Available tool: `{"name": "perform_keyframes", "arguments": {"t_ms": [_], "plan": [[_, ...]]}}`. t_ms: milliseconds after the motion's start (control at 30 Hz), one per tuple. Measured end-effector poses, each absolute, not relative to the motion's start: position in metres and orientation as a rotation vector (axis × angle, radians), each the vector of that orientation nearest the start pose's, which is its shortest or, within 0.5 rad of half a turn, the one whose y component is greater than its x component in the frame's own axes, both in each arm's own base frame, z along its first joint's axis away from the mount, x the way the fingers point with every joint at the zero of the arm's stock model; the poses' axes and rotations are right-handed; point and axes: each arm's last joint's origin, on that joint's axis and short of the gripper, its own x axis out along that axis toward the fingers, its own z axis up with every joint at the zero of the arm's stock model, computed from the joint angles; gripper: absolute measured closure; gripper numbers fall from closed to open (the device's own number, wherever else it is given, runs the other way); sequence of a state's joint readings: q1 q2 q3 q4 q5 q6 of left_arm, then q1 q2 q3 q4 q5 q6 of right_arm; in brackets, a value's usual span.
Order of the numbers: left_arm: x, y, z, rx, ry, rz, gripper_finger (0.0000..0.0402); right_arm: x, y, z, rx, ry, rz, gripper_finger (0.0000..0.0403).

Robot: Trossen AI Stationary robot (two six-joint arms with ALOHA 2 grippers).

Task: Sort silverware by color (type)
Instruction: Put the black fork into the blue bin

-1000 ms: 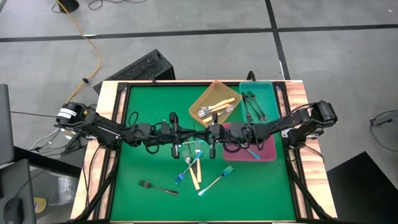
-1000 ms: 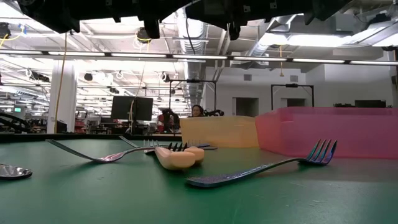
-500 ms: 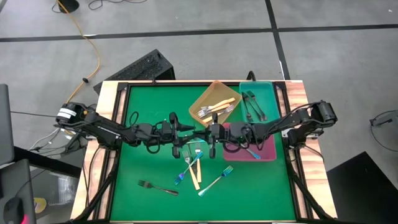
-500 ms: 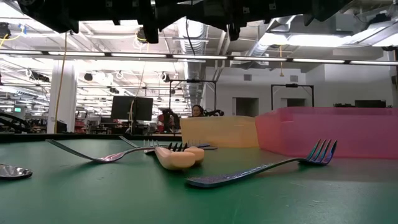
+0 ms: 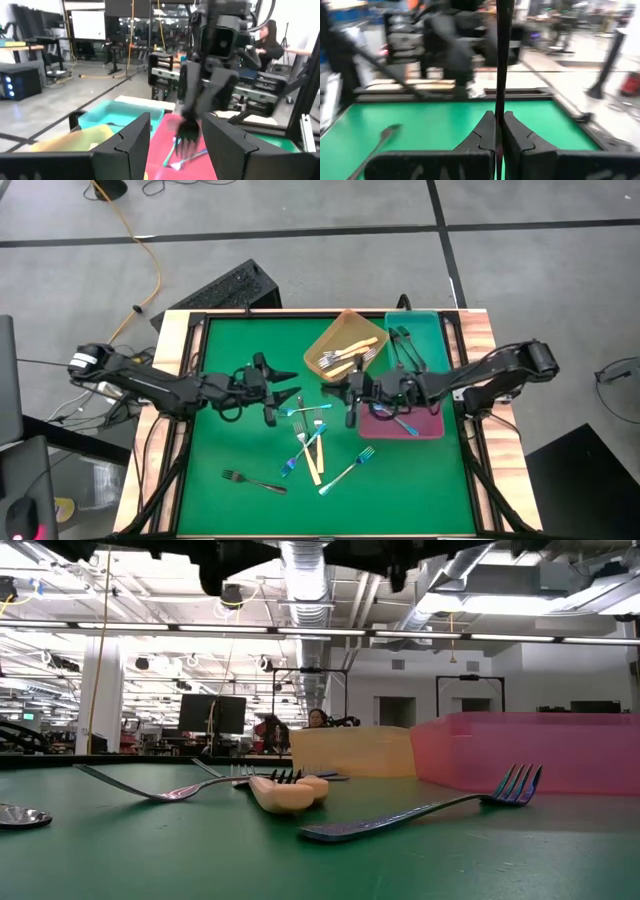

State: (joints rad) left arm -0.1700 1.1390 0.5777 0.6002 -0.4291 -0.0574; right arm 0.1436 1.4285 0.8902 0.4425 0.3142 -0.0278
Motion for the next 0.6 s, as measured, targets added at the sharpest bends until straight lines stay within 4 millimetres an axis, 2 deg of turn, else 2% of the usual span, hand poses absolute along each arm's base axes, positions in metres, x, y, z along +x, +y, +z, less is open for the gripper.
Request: {"name": "perform_keyframes", "arguments": {"t_ms": [100, 233, 433, 600], "plan": [[0.235, -0.028, 0.272, -0.069, -0.04, 0.265, 0.0239, 0.303, 0.031, 0.294, -0.043, 0.104, -0.295, 0.0373], [0.232, -0.027, 0.273, -0.09, -0.032, 0.29, 0.0239, 0.285, 0.017, 0.301, -0.042, 0.169, -0.493, 0.0373], [0.231, -0.025, 0.269, -0.104, 0.003, 0.342, 0.0239, 0.257, -0.022, 0.304, 0.076, 0.249, -0.767, 0.0373], [0.231, -0.025, 0.266, -0.109, 0.031, 0.345, 0.0239, 0.235, -0.06, 0.299, 0.18, 0.347, -0.896, 0.0373]]}}
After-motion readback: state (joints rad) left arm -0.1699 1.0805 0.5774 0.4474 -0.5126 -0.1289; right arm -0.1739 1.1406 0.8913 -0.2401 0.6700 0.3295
